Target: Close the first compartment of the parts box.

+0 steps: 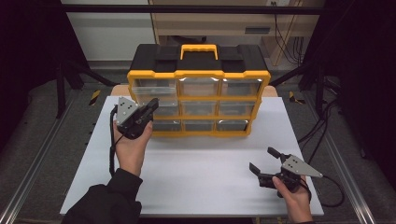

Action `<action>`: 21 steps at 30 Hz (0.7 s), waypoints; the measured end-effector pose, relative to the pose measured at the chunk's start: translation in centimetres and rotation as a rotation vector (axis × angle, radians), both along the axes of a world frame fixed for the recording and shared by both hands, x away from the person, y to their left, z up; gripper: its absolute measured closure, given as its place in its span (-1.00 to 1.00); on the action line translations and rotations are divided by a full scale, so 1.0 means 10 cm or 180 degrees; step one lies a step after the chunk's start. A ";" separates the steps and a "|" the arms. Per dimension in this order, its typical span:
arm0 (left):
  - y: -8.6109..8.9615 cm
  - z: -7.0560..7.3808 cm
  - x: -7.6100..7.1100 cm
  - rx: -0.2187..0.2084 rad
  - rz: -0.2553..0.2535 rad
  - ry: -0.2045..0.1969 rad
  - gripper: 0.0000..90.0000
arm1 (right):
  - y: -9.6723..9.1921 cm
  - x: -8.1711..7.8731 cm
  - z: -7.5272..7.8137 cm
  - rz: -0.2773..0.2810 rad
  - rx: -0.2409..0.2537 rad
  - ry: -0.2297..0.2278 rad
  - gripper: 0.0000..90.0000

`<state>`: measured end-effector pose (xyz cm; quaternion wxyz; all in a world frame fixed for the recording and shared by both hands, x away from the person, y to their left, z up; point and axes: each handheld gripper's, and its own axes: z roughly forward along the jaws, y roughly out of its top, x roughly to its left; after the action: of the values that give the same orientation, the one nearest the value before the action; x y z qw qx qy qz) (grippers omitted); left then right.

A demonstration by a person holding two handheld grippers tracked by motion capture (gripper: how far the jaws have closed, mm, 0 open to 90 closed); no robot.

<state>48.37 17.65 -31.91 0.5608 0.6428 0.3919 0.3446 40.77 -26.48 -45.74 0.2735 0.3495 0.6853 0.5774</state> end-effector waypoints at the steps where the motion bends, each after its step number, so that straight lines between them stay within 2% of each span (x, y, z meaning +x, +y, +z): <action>1: 0.00 0.00 0.01 0.0015 0.0003 0.0006 0.99 | 0.00 0.00 0.00 -0.0003 -0.0001 -0.0006 -0.84; 6: -0.01 0.01 0.05 0.0040 0.0023 0.0015 0.99 | 0.00 0.00 0.00 0.0002 -0.0001 -0.0009 -0.84; 12: -0.01 0.00 0.12 -0.0006 0.0039 0.0022 0.99 | 0.00 0.00 0.00 -0.0002 0.0016 0.0000 -0.84; 21: -0.03 0.03 0.23 0.0059 0.0086 0.0040 0.99 | 0.00 0.01 -0.01 0.0006 0.0011 0.0003 -0.84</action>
<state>50.72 17.35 -31.61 0.5476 0.6448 0.4009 0.3517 40.87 -26.43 -45.84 0.2720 0.3495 0.6848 0.5787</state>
